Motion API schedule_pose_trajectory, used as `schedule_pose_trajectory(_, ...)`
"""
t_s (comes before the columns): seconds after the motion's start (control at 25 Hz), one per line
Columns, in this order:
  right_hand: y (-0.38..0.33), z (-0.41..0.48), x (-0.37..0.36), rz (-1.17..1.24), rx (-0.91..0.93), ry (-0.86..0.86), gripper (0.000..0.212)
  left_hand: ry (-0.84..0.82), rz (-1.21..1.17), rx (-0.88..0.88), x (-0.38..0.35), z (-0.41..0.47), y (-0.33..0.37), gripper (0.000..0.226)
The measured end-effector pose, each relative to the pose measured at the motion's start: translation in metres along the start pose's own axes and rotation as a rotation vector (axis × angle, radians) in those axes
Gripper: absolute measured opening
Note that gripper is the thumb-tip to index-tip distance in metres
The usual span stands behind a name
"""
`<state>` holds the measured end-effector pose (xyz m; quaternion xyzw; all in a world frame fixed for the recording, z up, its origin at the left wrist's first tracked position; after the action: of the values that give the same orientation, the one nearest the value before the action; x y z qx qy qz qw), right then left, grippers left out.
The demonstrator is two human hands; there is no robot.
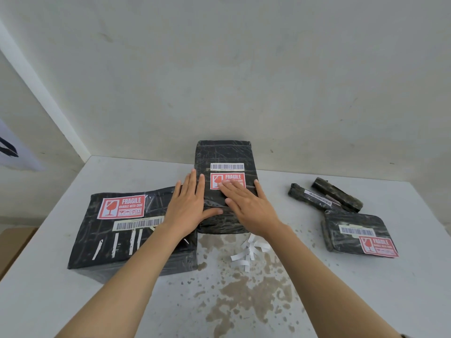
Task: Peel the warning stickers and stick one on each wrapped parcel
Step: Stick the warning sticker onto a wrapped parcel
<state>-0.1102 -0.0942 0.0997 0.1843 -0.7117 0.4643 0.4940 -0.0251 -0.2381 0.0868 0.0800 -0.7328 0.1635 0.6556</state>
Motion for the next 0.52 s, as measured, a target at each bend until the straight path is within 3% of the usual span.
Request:
schedule_pose_trajectory(0.32,0.006,-0.007,-0.006,-0.04,-0.16,0.165,0.05,-0.001,0.001,-0.008,0.001,-0.002,-0.001,0.103)
schedule_pose_trajectory(0.52,-0.007,0.026,0.0,-0.051,-0.13,0.036,0.048,0.0,0.006,-0.008,-0.001,0.001,-0.001,0.102)
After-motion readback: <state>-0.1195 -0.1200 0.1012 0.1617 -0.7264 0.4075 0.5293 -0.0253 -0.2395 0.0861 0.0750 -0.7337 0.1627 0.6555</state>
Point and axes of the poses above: each hand's wrist, its own z-axis towards the middle knuckle, its own x-axis out of the back of the hand, y = z × x, the point moved 2 cm from there along z, towards the middle knuckle, and after that the axes turned 15 degrees about z, right-handed, at the moved point
